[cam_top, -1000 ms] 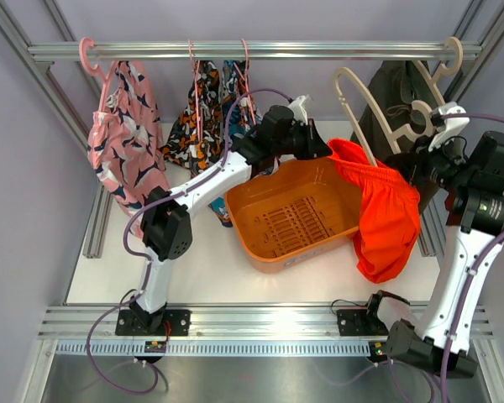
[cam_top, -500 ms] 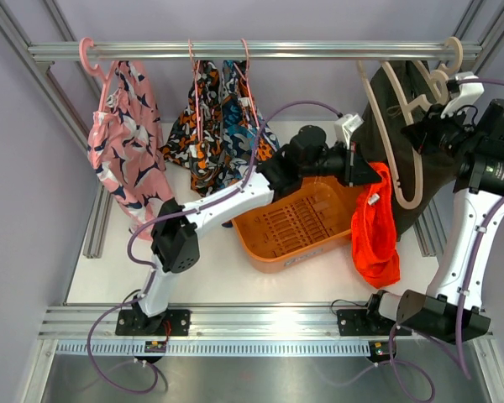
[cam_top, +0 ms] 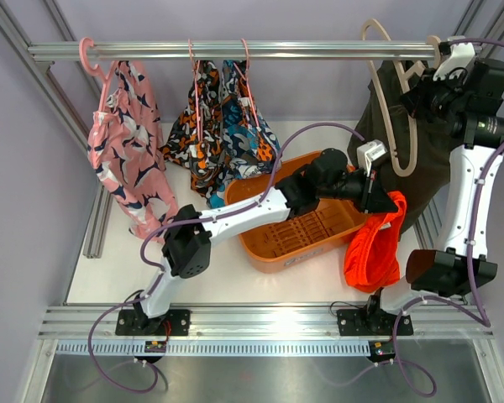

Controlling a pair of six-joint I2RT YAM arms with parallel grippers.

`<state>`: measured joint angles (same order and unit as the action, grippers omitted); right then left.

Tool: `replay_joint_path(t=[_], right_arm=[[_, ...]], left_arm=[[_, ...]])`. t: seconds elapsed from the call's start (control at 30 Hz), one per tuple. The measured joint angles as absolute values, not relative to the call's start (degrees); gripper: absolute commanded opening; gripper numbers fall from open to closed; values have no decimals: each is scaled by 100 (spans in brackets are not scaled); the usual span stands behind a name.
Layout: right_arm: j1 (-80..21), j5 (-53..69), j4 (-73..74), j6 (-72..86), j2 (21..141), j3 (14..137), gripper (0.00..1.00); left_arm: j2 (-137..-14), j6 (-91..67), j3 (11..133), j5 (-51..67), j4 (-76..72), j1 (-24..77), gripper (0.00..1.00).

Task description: Remove the shorts from the hanger

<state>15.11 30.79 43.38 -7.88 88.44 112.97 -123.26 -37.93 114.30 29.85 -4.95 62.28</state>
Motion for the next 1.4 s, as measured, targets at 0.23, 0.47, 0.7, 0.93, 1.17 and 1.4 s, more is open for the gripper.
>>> replay_joint_path(t=[0.23,0.47,0.7,0.93,1.17,1.4], right_arm=[[1116,2792,4659,-821,9452,12145,0],[891,2635,5153,-926,9845,12578,0],[875,2460,5476,-1076,9859,12556,0],[819,2296,5603,-1125,10029,12829,0],[727,2150,5645,-1194,10256,13104,0],[683,2036,5610,-1251,10322,13163,2]], left_arm=[[-12062,-3538,10798,2932,-495,6213,19],[-11321,-3100,10127,2648,-274,6213,34],[-10506,-2633,9856,2307,-180,6213,41],[-10057,-2526,9360,2117,-200,6213,47],[-9889,-2499,8840,1916,-163,6213,55],[-9323,-2388,8409,1656,-80,6213,61]])
